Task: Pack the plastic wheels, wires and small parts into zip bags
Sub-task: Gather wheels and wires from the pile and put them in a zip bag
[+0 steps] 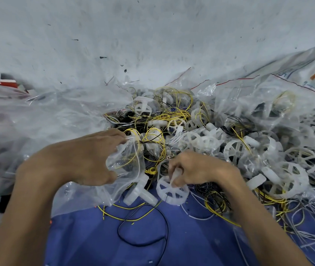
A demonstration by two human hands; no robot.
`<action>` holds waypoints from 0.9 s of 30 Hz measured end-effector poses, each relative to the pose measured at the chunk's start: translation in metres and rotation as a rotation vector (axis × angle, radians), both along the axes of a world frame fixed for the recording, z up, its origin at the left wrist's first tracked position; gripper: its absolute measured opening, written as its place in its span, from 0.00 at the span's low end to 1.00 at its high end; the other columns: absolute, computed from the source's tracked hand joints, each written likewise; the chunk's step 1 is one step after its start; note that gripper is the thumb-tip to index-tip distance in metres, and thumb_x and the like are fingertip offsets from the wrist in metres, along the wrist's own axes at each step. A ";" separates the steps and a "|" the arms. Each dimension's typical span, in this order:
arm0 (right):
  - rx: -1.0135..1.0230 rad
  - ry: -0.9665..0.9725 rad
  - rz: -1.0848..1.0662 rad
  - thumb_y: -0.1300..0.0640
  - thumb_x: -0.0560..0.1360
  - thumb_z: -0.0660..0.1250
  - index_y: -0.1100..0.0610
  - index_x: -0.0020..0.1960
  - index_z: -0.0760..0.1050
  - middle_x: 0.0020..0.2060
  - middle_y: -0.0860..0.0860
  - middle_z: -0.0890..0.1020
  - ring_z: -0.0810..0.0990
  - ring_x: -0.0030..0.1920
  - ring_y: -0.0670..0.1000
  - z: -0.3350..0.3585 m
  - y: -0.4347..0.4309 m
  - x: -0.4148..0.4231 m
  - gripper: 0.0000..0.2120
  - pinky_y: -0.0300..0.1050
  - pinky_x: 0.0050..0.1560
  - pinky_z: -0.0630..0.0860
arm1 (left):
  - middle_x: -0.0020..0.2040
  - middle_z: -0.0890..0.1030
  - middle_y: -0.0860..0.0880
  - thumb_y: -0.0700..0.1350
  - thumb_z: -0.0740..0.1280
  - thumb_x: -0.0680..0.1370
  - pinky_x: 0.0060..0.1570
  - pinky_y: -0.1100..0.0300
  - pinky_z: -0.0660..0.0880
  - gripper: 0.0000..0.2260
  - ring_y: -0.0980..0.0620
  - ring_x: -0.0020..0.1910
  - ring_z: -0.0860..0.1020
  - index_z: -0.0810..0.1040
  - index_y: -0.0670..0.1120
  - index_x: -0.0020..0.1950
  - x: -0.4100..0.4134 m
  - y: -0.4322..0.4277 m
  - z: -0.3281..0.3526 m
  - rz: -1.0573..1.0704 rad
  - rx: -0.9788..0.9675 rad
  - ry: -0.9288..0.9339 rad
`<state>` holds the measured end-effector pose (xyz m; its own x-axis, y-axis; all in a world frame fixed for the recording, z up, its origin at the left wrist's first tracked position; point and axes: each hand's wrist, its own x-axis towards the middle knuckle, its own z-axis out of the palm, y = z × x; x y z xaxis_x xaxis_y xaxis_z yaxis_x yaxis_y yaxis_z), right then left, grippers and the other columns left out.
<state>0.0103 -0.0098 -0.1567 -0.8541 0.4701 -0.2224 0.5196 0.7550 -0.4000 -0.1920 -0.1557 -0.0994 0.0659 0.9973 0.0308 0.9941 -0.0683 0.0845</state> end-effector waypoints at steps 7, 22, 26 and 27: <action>-0.429 0.952 0.037 0.61 0.68 0.73 0.49 0.46 0.81 0.40 0.46 0.83 0.79 0.38 0.44 0.046 -0.021 0.012 0.10 0.36 0.38 0.75 | 0.63 0.60 0.67 0.49 0.68 0.69 0.64 0.73 0.58 0.32 0.66 0.63 0.63 0.61 0.54 0.71 0.014 -0.004 0.008 -0.020 0.035 -0.013; 0.135 0.609 0.220 0.62 0.76 0.65 0.67 0.48 0.72 0.47 0.55 0.76 0.72 0.48 0.51 0.026 -0.069 -0.033 0.07 0.44 0.52 0.69 | 0.60 0.64 0.65 0.37 0.64 0.68 0.58 0.80 0.54 0.30 0.71 0.58 0.58 0.62 0.55 0.67 0.021 -0.010 0.010 -0.166 0.099 -0.056; 0.425 0.476 0.351 0.63 0.77 0.56 0.67 0.54 0.72 0.52 0.61 0.75 0.71 0.55 0.58 0.009 -0.084 -0.049 0.11 0.50 0.59 0.66 | 0.58 0.61 0.69 0.37 0.63 0.68 0.56 0.83 0.50 0.31 0.75 0.56 0.56 0.62 0.52 0.69 0.025 -0.011 0.015 -0.175 0.067 -0.075; 0.462 0.420 0.334 0.62 0.77 0.56 0.67 0.55 0.72 0.53 0.61 0.75 0.70 0.56 0.58 0.007 -0.086 -0.053 0.12 0.50 0.61 0.64 | 0.60 0.61 0.68 0.37 0.63 0.68 0.57 0.82 0.50 0.32 0.75 0.56 0.56 0.62 0.52 0.70 0.025 -0.012 0.015 -0.176 0.056 -0.079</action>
